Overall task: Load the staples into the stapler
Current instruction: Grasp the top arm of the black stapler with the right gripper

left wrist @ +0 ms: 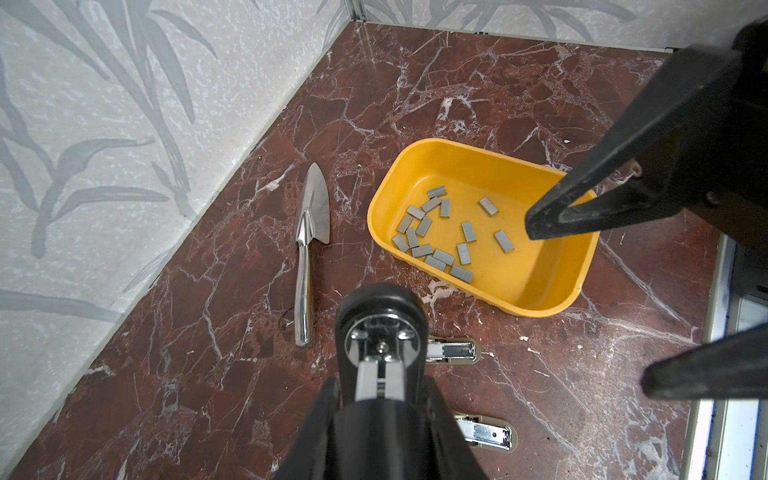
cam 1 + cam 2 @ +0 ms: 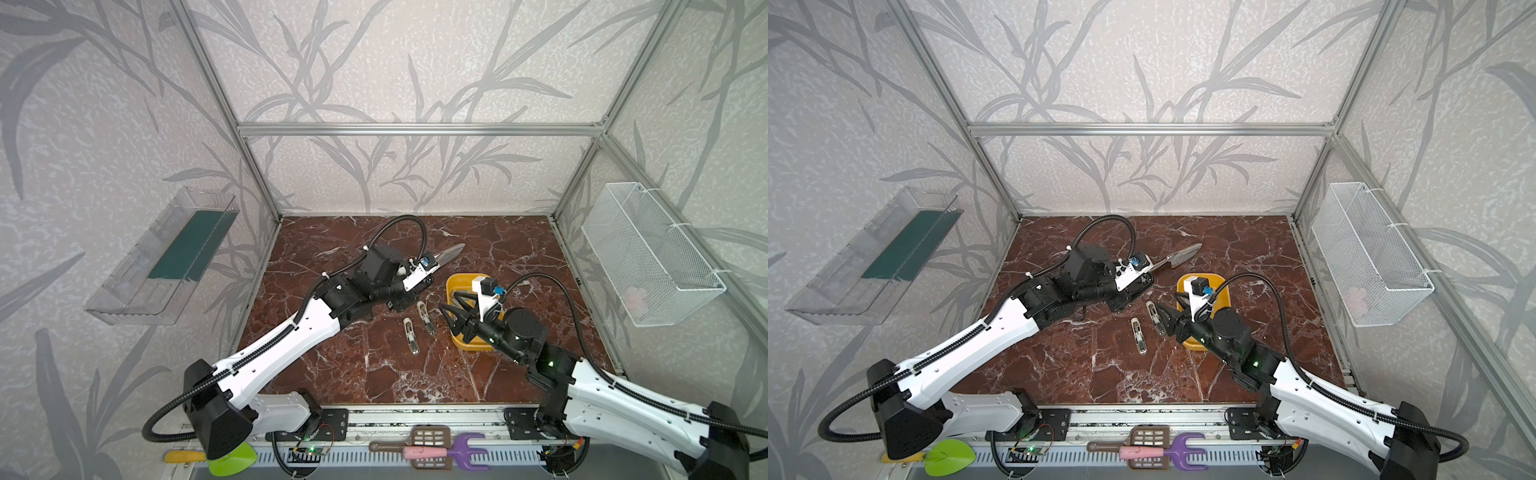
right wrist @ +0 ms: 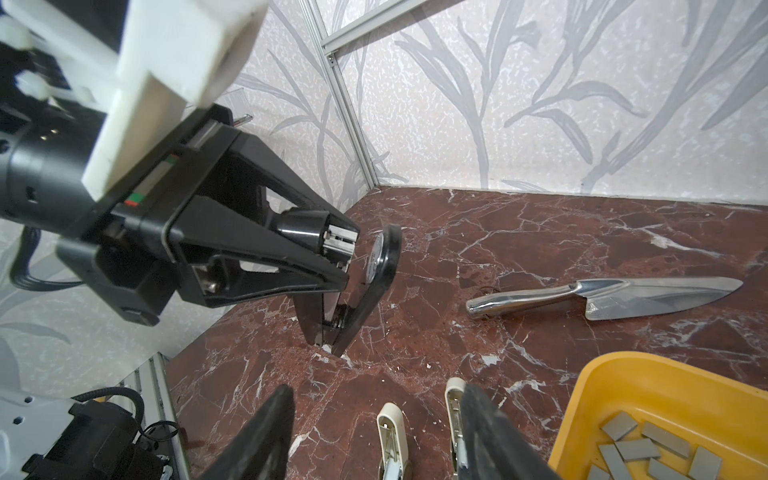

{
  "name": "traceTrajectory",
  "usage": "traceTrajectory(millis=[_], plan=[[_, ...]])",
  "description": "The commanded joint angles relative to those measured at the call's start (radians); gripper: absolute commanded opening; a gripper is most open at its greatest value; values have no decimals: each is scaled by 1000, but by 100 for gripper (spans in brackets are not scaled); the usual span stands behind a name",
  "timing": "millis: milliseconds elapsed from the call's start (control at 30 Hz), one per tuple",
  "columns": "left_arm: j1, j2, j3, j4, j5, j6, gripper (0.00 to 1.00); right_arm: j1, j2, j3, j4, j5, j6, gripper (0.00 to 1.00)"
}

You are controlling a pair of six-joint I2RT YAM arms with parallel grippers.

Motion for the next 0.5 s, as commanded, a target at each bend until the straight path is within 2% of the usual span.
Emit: traceTrajectory(millis=[0, 267, 467], plan=[[-6, -36, 15, 63, 20, 18, 0, -3, 8, 8, 25, -8, -3, 64], [-27, -31, 0, 47, 134, 66, 0, -13, 56, 52, -6, -14, 27, 61], [-40, -45, -31, 56, 147, 113, 0, -21, 17, 31, 10, -25, 32, 61]])
